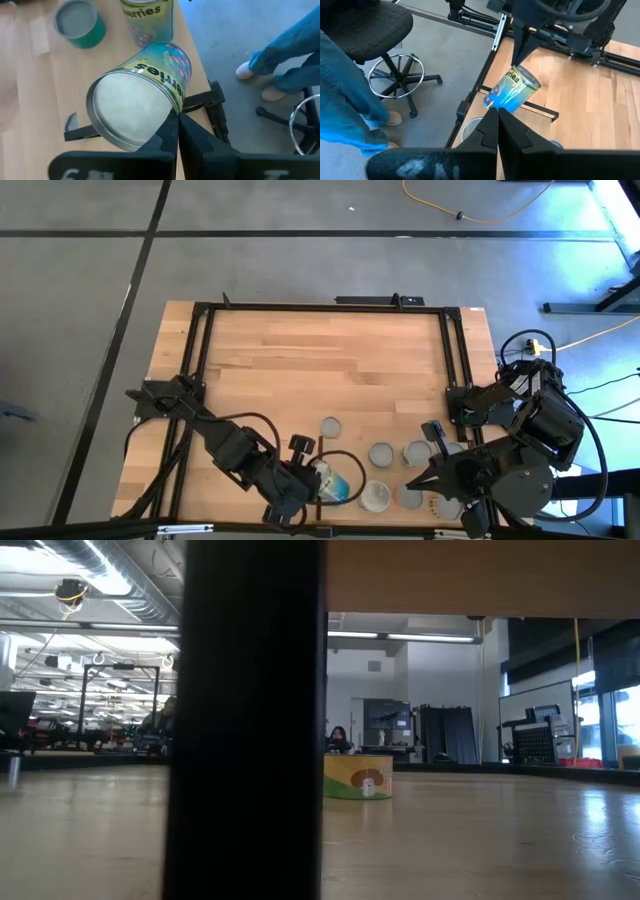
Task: Pick and place cans onto a shelf
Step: Put the blue canned cherries on the shelf
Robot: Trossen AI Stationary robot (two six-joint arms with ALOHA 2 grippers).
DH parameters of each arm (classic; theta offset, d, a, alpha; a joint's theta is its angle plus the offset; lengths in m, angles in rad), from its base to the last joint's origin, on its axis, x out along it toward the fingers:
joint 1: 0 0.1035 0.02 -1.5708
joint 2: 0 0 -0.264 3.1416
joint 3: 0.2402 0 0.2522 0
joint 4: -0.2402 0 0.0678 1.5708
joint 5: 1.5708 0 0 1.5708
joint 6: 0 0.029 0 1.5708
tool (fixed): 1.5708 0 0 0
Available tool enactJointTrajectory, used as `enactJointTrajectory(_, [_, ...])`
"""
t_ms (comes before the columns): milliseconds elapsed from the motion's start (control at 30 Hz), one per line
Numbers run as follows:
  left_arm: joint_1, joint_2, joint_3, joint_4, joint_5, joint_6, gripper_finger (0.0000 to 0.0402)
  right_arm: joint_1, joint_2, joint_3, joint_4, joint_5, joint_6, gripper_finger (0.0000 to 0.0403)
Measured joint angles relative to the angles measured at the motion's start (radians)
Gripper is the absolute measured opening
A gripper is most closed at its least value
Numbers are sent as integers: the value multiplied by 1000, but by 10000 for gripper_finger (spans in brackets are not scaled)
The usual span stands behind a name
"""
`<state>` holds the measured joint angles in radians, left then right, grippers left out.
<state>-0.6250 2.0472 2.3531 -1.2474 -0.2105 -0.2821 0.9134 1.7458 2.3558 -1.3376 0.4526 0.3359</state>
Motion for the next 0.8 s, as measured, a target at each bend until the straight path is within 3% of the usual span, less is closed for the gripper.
enactJointTrajectory(600, [38, 54, 2, 9, 75, -3, 1, 1, 0, 0, -6, -10, 0, 4])
enactJointTrajectory(800, [53, 54, 2, 6, 97, -74, 20, 1, 0, 0, -15, -11, 0, 4])
